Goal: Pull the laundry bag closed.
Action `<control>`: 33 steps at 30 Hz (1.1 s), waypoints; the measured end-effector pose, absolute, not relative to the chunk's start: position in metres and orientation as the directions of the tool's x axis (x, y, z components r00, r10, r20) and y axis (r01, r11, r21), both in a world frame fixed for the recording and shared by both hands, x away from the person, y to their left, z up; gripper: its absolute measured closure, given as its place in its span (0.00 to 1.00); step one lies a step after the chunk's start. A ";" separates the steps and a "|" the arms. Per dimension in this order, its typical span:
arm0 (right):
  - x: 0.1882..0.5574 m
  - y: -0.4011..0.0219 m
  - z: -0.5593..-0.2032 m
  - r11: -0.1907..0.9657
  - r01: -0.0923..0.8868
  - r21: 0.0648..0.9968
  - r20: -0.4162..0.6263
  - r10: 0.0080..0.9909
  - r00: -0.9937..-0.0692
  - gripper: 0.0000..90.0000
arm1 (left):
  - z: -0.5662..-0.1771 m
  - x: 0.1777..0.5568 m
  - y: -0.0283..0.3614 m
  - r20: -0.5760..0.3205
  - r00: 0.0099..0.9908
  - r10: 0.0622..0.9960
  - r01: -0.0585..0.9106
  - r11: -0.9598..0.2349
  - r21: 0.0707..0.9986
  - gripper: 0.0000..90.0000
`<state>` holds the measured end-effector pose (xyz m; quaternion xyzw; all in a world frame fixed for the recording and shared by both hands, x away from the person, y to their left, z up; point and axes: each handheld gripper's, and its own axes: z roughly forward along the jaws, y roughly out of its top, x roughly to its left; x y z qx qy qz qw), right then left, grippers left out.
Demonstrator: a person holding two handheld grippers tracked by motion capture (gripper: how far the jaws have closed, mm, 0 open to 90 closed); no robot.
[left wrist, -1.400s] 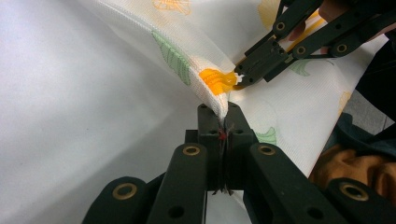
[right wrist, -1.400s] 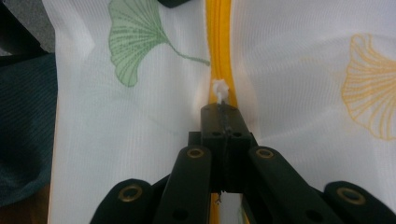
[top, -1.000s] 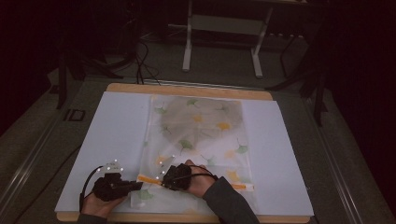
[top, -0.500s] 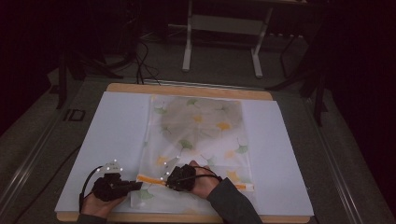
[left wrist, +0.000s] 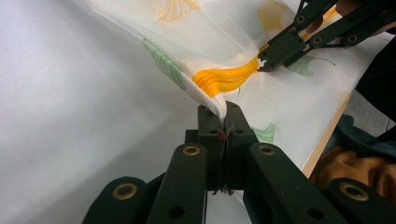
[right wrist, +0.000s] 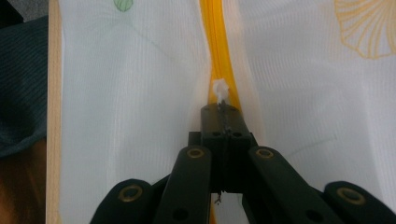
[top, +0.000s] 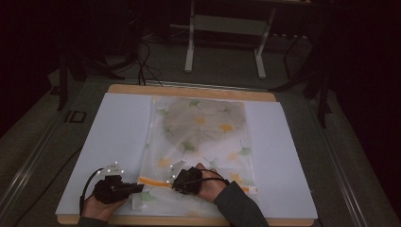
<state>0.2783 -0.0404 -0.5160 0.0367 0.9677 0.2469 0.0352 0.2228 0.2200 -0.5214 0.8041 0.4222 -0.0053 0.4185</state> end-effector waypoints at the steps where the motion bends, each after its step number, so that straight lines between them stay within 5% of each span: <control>1: 0.278 -0.041 -0.516 0.876 0.055 0.480 -0.051 0.090 -0.995 1.00 | -0.521 0.223 0.220 -0.362 0.643 0.675 0.684 -0.293 0.669 0.98; 33: 0.277 -0.056 -0.515 0.879 0.071 0.471 -0.057 0.111 -0.992 1.00 | -0.521 0.222 0.221 -0.362 0.642 0.676 0.683 -0.289 0.670 0.98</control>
